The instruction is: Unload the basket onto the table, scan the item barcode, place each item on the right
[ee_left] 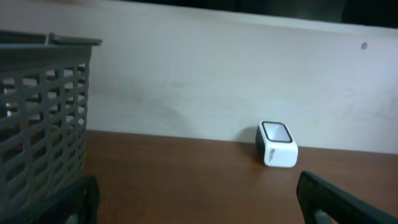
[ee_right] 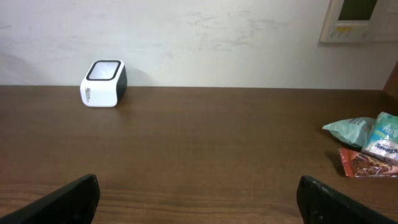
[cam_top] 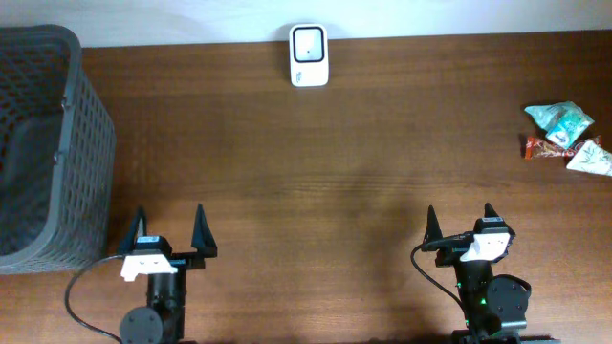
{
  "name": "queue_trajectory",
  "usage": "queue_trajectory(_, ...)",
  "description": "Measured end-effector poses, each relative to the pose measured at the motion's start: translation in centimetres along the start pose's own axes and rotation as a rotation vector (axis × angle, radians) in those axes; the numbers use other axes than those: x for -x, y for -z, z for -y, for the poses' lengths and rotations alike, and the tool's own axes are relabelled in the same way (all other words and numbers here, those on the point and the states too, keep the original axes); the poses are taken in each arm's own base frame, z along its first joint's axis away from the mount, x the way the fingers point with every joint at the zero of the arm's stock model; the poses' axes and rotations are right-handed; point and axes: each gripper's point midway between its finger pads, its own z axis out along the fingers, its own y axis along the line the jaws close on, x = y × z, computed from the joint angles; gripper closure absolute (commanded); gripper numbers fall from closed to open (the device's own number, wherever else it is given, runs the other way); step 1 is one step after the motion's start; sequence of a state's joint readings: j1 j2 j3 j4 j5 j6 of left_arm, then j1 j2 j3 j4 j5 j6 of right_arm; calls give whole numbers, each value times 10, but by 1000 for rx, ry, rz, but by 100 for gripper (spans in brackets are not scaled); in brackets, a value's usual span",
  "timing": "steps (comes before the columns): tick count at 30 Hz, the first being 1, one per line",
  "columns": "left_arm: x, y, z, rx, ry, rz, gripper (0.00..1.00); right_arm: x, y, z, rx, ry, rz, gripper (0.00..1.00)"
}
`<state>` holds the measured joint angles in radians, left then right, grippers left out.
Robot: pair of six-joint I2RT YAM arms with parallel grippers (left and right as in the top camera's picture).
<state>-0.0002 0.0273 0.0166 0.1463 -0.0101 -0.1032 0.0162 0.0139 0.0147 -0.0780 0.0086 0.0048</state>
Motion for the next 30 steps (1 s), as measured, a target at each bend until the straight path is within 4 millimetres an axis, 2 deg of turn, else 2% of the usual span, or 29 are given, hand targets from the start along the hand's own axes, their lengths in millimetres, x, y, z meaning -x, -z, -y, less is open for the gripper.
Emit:
queue_trajectory(5, -2, 1, -2, 9, -21, -8, 1, 0, 0, 0, 0, 0, 0, 1)
queue_trajectory(14, -53, 6, 3, -43, -90, -212, 1, 0, 0, 0, 0, 0, 0, 1)
queue_trajectory(26, -53, 7, 7, -74, -157, -210, 1, 0, 0, 0, 0, 0, 0, 1)
queue_trajectory(30, -54, 7, 1, -35, -150, -215, 1, 0, 0, 0, 0, 1, 0, 1)
